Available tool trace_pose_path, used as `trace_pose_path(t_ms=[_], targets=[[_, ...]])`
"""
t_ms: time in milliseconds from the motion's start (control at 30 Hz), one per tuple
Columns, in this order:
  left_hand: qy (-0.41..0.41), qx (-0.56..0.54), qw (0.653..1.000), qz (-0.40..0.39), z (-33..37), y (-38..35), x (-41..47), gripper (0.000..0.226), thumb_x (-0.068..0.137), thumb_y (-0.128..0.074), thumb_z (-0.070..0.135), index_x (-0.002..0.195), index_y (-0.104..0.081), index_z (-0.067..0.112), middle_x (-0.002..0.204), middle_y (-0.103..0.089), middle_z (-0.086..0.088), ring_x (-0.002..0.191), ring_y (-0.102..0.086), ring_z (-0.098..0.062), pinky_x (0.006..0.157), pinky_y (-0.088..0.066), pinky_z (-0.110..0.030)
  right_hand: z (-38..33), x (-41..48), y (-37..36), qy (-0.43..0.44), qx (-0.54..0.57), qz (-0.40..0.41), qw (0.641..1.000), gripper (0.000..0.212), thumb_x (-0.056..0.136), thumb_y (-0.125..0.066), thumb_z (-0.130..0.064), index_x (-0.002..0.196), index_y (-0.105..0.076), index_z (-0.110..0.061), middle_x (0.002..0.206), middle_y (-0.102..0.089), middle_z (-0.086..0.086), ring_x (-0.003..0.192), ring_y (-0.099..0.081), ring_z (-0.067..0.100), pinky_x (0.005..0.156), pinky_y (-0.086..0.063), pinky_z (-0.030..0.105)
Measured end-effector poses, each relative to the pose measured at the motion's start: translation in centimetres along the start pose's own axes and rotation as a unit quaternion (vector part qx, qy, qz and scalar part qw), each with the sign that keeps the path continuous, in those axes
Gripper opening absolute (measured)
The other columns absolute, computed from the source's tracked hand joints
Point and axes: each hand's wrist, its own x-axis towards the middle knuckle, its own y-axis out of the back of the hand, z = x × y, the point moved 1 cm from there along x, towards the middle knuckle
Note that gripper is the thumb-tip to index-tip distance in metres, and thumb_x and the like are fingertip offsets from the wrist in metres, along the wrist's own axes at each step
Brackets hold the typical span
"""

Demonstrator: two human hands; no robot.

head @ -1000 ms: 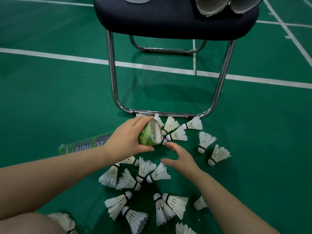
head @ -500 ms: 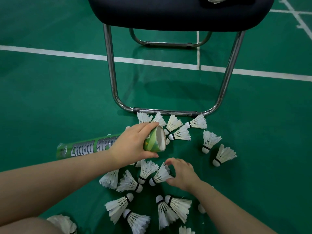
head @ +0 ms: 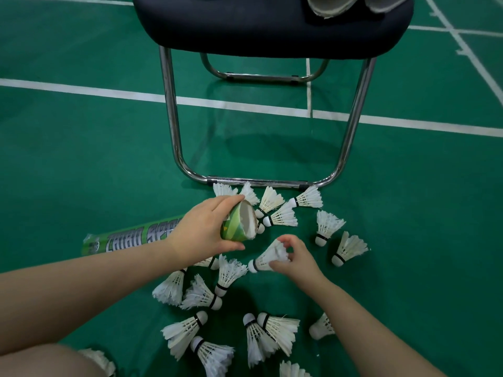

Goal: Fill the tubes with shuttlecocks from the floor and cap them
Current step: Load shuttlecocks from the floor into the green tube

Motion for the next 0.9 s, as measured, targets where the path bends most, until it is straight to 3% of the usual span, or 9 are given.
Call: trace_pose_path(t_ms=[167,333,500,633,733,833,900], targets=[[-0.004,0.013,1.000,0.003,0.4,0.4,-0.5,0.094,0.064,-0.077,0.049,0.140,-0.030,0.022,0.133,-0.046,0.002,0.119,-0.042,-0.016,0.098,-0.029,-0.022,-4.3,-1.5,2.6,0.051,0.144,0.028,0.988,0.040,0.080,-0.067,-0.006,0.111,-0.047,-0.022,0.114,-0.051,0.000,0.093,-0.061,0.016,0.072,-0.054,0.023],[-0.008,-0.008,1.000,0.020,1.3,0.9,-1.0,0.095,0.062,-0.077,0.049,0.140,-0.030,0.024,0.134,-0.044,0.004,0.120,-0.041,-0.014,0.098,-0.029,-0.021,-10.0,-3.3,4.1,0.159,0.232,0.077,0.956,0.038,0.069,-0.063,-0.023,0.104,-0.051,-0.026,0.105,-0.054,-0.001,0.094,-0.057,0.015,0.074,-0.051,0.027],[-0.021,-0.038,0.997,0.062,2.0,2.0,-1.3,0.094,0.059,-0.081,0.044,0.138,-0.035,0.022,0.132,-0.047,0.004,0.119,-0.043,-0.013,0.094,-0.029,-0.018,-13.9,-4.6,2.3,0.218,0.079,0.082,0.969,0.042,0.071,-0.067,-0.034,0.107,-0.046,-0.038,0.109,-0.053,-0.016,0.104,-0.055,0.010,0.088,-0.048,0.031],[-0.029,-0.072,0.992,0.101,2.4,2.8,-1.8,0.090,0.058,-0.083,0.037,0.134,-0.040,0.020,0.126,-0.050,0.006,0.109,-0.041,-0.002,0.092,-0.028,-0.015,-15.1,-5.1,0.2,0.246,-0.049,0.068,0.966,0.053,0.079,-0.068,-0.031,0.125,-0.043,-0.028,0.118,-0.047,-0.015,0.111,-0.046,0.004,0.095,-0.038,0.023],[-0.021,-0.089,0.988,0.125,2.2,3.2,-2.3,0.086,0.059,-0.083,0.035,0.133,-0.043,0.018,0.119,-0.049,0.010,0.106,-0.043,-0.002,0.090,-0.030,-0.015,-15.4,-5.2,-0.8,0.267,-0.085,0.076,0.957,0.064,0.075,-0.062,-0.043,0.132,-0.040,-0.025,0.123,-0.042,-0.014,0.119,-0.038,0.003,0.102,-0.033,0.025],[-0.011,-0.097,0.986,0.139,1.9,3.7,-2.6,0.083,0.062,-0.081,0.034,0.133,-0.042,0.014,0.124,-0.051,0.002,0.107,-0.043,-0.003,0.091,-0.031,-0.017,-15.5,-5.5,-1.5,0.293,-0.104,0.082,0.947,0.075,0.073,-0.058,-0.055,0.138,-0.033,-0.028,0.134,-0.036,-0.016,0.128,-0.031,0.002,0.108,-0.027,0.030],[0.001,-0.101,0.984,0.147,1.7,4.1,-2.8,0.082,0.064,-0.079,0.033,0.134,-0.041,0.015,0.127,-0.050,0.001,0.109,-0.044,-0.005,0.092,-0.031,-0.019,-15.7,-5.9,-1.6,0.342,-0.113,0.119,0.925,0.066,0.076,-0.054,-0.053,0.135,-0.040,-0.026,0.129,-0.038,-0.019,0.125,-0.033,0.000,0.107,-0.028,0.033]])
